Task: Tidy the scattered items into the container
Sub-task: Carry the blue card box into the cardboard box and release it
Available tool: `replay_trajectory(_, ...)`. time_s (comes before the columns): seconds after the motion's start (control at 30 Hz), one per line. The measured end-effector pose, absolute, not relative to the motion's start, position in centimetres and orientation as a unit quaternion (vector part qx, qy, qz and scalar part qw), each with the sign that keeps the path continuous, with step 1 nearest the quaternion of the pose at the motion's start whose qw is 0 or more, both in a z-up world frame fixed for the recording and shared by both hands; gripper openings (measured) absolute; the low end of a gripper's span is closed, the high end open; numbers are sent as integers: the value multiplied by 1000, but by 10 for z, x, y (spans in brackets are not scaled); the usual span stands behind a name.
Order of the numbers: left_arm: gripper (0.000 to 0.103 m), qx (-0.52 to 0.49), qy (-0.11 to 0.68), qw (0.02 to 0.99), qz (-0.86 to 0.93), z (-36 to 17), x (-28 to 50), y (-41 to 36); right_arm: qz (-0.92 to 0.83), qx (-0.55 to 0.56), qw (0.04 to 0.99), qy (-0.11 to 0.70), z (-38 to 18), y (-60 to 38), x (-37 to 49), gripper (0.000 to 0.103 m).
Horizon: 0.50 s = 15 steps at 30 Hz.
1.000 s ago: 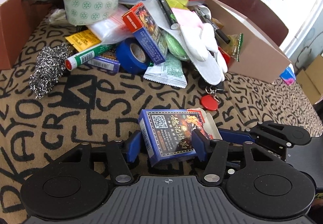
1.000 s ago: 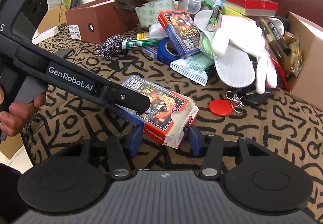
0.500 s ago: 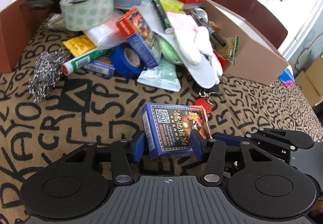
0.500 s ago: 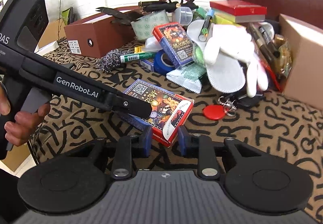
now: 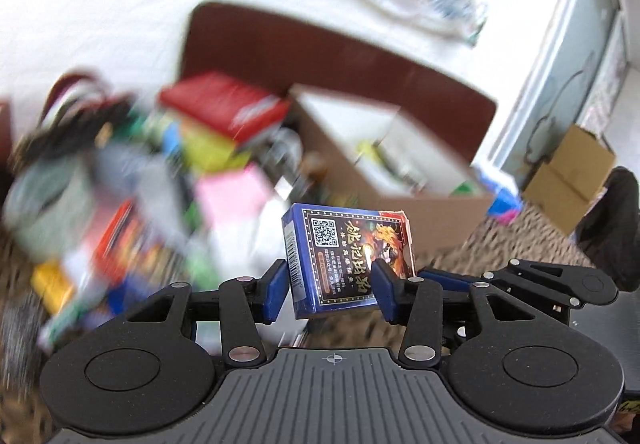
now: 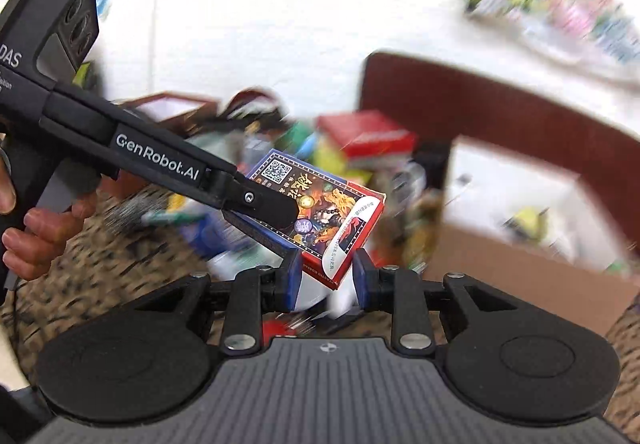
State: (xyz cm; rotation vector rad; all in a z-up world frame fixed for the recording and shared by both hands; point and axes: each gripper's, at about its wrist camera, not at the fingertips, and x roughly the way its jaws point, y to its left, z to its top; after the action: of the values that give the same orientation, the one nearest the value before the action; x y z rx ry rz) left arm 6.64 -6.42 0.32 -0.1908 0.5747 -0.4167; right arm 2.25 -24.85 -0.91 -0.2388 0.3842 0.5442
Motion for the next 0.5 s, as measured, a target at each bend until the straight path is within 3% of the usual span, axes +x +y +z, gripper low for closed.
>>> replay_trajectory(0.37, 59, -66, 248, 934, -250, 39, 178, -138, 176, -118, 965, 156, 18, -295, 119, 32)
replay_trajectory(0.47, 41, -72, 271, 919, -277, 28, 213, -155, 181, -98, 963, 172, 17, -305, 149, 32)
replay_trajectory(0.5, 44, -76, 276, 918, -275, 24, 222, -159, 185, -93, 961, 183, 15, -307, 158, 32)
